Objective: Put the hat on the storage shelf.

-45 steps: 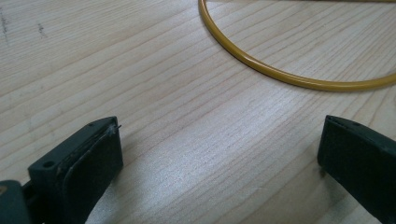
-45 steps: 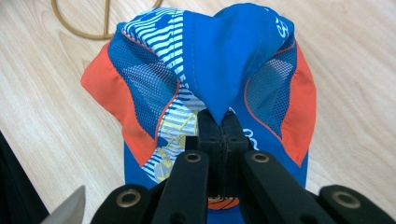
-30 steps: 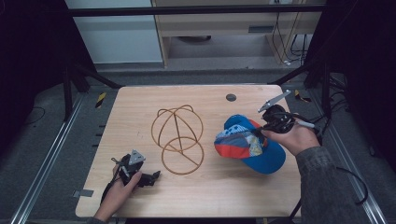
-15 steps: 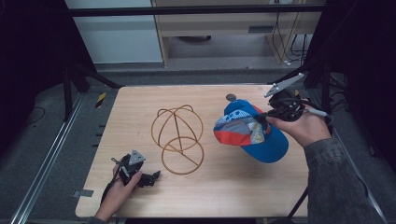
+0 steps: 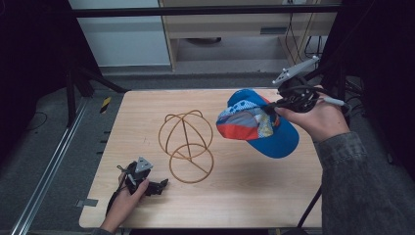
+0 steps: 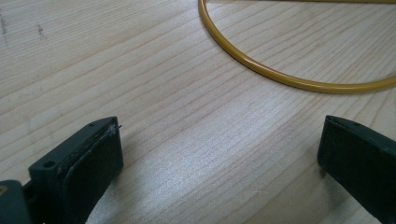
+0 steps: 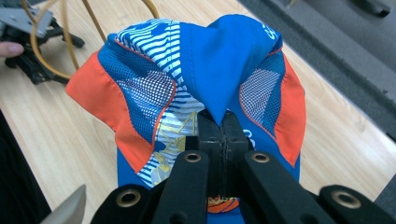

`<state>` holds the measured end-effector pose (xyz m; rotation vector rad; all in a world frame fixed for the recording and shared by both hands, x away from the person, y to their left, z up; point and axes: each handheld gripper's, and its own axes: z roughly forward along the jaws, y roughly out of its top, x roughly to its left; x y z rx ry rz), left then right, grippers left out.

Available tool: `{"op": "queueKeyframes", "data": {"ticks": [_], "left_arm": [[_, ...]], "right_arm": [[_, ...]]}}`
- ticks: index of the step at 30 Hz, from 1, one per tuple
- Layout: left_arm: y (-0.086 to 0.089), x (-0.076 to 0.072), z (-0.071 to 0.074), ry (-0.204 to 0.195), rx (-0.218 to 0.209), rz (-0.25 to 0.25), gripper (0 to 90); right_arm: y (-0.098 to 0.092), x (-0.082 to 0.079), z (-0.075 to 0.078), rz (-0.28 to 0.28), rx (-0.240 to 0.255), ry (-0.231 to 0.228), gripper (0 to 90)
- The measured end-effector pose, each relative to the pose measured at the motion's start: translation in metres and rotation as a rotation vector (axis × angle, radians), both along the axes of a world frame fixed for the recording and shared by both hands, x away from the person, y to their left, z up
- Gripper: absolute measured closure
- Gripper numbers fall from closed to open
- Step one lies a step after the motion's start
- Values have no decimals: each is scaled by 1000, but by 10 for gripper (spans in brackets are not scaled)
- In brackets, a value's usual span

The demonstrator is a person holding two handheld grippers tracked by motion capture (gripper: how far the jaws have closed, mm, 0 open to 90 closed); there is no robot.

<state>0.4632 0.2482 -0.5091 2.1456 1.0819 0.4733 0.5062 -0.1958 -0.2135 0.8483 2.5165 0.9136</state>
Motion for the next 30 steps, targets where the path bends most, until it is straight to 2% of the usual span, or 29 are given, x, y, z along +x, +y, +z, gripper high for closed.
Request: {"op": "queueKeyframes", "data": {"ticks": [1, 4, 7, 13, 17, 22, 25, 30], "left_arm": [[0, 0, 0, -1, 1, -1, 0], [0, -1, 0, 0, -2, -4, 0], [0, 0, 0, 0, 0, -8, 0], [0, -1, 0, -1, -1, -8, 0], [0, -1, 0, -2, -3, -5, 0], [0, -1, 0, -3, -2, -6, 0], [0, -1, 0, -3, -2, -6, 0], [0, -1, 0, -3, -2, -5, 0]], "right_arm": [[2, -1, 6, 20, -9, -8, 900], [6, -5, 19, 29, -5, -25, 900], [11, -3, 23, 31, -21, -17, 900], [32, -3, 35, 61, -18, -42, 900], [45, -3, 43, 80, -3, -63, 900], [60, 1, 53, 113, 39, -99, 900], [71, 4, 57, 120, 45, -118, 900], [91, 11, 55, 124, 50, -121, 900]]}}
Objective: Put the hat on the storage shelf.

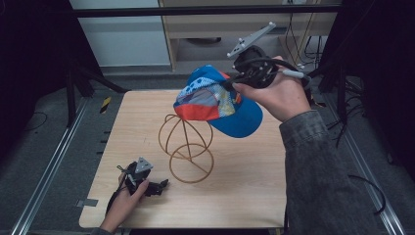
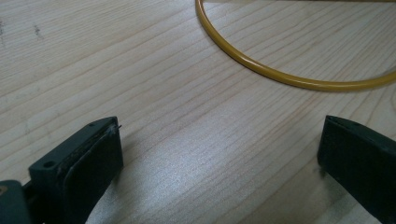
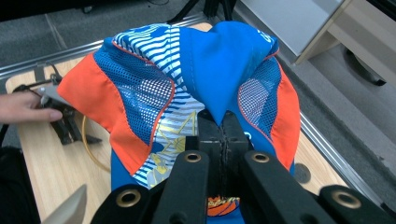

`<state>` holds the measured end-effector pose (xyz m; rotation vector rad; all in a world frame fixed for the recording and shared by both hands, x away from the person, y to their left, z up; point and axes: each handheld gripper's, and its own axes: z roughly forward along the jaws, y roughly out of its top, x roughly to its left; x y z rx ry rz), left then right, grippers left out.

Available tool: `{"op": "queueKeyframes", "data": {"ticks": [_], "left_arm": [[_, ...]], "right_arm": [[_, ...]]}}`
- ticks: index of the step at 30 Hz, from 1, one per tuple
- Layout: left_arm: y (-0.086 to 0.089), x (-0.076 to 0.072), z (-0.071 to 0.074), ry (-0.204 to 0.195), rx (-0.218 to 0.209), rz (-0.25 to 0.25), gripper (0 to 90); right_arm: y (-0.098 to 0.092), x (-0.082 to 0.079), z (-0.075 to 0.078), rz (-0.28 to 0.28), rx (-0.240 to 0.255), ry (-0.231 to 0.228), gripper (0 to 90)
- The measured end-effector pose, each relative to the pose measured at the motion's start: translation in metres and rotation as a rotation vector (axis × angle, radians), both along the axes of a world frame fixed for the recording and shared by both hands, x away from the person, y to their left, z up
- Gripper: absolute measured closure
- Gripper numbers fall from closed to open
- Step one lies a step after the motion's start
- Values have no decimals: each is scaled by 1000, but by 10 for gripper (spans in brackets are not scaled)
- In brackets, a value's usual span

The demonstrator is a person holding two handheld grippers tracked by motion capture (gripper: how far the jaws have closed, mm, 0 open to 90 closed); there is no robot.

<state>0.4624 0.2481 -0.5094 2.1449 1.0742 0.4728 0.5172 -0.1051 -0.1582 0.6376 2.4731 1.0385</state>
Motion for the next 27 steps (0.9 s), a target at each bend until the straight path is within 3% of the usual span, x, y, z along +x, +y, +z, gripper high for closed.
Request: {"op": "queueKeyframes", "data": {"ticks": [3, 17, 27], "left_arm": [[0, 0, 0, 0, 0, 0, 0], [0, 0, 0, 0, 0, 0, 0], [0, 0, 0, 1, 1, -1, 0]], "right_arm": [[10, 2, -4, 14, 15, -1, 900], [55, 11, -11, 69, -37, -19, 900], [77, 27, -15, 87, -40, 1, 900]]}}
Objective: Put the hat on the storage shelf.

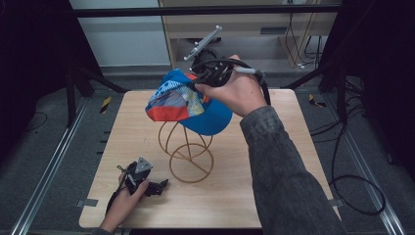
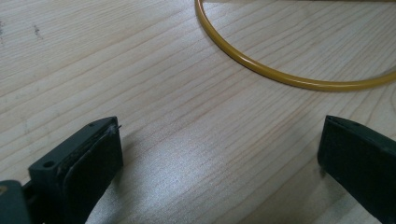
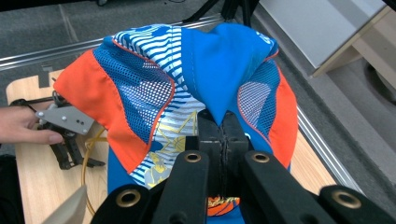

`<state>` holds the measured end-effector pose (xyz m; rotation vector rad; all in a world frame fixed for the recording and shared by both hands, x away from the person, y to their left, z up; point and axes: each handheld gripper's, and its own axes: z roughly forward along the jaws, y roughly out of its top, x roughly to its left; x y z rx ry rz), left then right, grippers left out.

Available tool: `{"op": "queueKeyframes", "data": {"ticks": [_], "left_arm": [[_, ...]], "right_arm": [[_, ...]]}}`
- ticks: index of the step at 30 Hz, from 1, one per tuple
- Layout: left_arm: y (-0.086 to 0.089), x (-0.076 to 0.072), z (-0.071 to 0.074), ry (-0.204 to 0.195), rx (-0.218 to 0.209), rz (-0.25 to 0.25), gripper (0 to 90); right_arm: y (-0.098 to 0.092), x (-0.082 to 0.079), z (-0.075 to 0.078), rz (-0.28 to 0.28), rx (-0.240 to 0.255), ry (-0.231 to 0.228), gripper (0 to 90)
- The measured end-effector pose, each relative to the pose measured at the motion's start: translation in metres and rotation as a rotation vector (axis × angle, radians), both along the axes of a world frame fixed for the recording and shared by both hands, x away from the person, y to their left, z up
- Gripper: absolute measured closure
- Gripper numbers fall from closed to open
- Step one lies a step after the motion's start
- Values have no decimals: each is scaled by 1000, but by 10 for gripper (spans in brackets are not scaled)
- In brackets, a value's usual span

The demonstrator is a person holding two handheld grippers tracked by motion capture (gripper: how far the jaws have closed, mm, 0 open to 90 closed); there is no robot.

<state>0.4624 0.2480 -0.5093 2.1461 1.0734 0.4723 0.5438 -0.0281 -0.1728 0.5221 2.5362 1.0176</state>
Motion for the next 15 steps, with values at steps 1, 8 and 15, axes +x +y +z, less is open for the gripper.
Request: {"op": "queueKeyframes", "data": {"ticks": [1, 8, 15], "left_arm": [[0, 0, 0, 0, 0, 0, 0], [0, 0, 0, 0, -2, 0, 0], [-1, 0, 0, 2, 0, -3, 0]], "right_arm": [[2, 1, 0, 1, -3, 3, 900], [16, 8, -5, 6, -33, 14, 900], [28, 10, -14, 27, -48, 36, 900]]}}
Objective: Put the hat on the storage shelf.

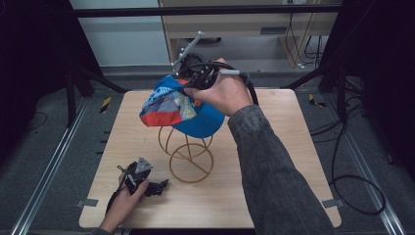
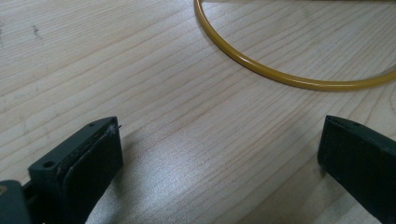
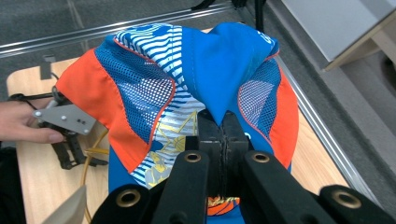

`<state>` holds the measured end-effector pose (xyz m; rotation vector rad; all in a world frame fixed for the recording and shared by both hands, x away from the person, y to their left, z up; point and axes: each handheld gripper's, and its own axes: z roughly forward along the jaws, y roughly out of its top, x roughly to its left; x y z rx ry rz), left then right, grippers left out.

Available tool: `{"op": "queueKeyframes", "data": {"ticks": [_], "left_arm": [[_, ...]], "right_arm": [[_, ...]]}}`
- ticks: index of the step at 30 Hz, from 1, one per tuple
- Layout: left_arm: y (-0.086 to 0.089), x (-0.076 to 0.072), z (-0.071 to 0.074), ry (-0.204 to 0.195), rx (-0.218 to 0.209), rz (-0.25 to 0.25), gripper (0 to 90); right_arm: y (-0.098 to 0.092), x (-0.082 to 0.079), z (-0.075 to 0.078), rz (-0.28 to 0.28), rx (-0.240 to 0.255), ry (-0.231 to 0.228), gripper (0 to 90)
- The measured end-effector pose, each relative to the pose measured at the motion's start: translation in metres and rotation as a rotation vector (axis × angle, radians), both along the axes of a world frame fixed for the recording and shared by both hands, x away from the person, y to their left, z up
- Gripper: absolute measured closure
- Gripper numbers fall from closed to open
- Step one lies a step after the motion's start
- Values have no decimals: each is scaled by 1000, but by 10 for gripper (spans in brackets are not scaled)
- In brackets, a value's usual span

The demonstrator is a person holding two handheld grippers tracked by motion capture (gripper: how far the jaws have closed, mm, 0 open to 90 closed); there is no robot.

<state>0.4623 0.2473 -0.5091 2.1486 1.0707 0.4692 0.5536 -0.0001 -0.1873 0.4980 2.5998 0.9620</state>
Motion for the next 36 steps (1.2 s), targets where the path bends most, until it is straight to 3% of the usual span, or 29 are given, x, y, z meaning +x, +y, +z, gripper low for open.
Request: {"op": "queueKeyframes", "data": {"ticks": [16, 22, 36], "left_arm": [[-1, 0, 0, 2, 1, -2, 0], [-1, -1, 0, 1, 0, -4, 0], [-2, -2, 0, 0, -2, -9, 0]], "right_arm": [[17, -7, -14, 52, -18, 24, 900], [29, -9, -25, 68, -58, 39, 900], [29, -15, -39, 84, -72, 57, 895]]}}
